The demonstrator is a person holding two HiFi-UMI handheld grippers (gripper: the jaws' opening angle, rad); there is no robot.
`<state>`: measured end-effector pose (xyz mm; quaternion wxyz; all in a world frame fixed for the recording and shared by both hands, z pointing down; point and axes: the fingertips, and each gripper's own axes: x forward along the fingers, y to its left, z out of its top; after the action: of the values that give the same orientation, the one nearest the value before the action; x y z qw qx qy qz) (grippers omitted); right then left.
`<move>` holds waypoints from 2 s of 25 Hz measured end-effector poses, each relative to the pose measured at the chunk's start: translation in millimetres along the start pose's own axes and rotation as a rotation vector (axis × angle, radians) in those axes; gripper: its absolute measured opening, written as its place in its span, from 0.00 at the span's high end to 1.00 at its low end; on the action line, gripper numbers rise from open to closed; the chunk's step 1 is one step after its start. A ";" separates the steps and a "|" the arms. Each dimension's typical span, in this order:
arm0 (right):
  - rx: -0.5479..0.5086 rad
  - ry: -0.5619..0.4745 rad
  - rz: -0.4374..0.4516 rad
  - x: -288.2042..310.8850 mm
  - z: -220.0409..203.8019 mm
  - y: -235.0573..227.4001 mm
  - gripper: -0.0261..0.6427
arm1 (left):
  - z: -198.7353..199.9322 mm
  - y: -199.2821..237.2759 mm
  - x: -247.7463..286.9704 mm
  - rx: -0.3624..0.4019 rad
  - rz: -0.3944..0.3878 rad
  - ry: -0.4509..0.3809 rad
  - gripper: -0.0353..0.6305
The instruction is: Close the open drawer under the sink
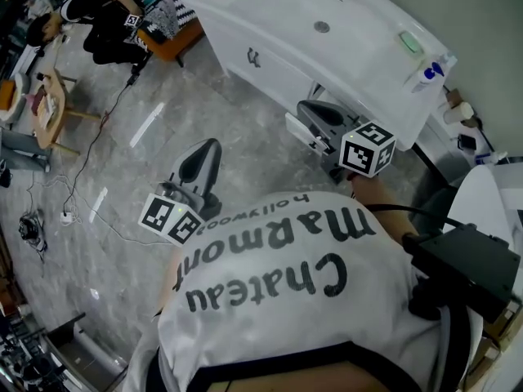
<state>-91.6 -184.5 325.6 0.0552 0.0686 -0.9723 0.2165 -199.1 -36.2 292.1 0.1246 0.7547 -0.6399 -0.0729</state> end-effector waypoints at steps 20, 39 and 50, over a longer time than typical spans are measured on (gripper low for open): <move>0.092 -0.195 -0.322 -54.1 7.6 -25.9 0.94 | 16.9 1.3 71.2 0.016 -0.372 0.064 0.93; 0.215 -0.404 -0.616 -42.3 -25.7 41.7 0.94 | 22.0 55.4 56.8 -0.007 -0.638 0.222 0.93; 0.371 -0.488 -0.742 -31.5 -84.6 37.5 0.94 | -17.0 70.4 31.6 -0.013 -0.726 0.322 0.93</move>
<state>-60.0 -111.2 382.0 -0.1142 0.4682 -0.8119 0.3296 -255.9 -76.2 329.8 0.1942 0.9329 -0.3032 0.0030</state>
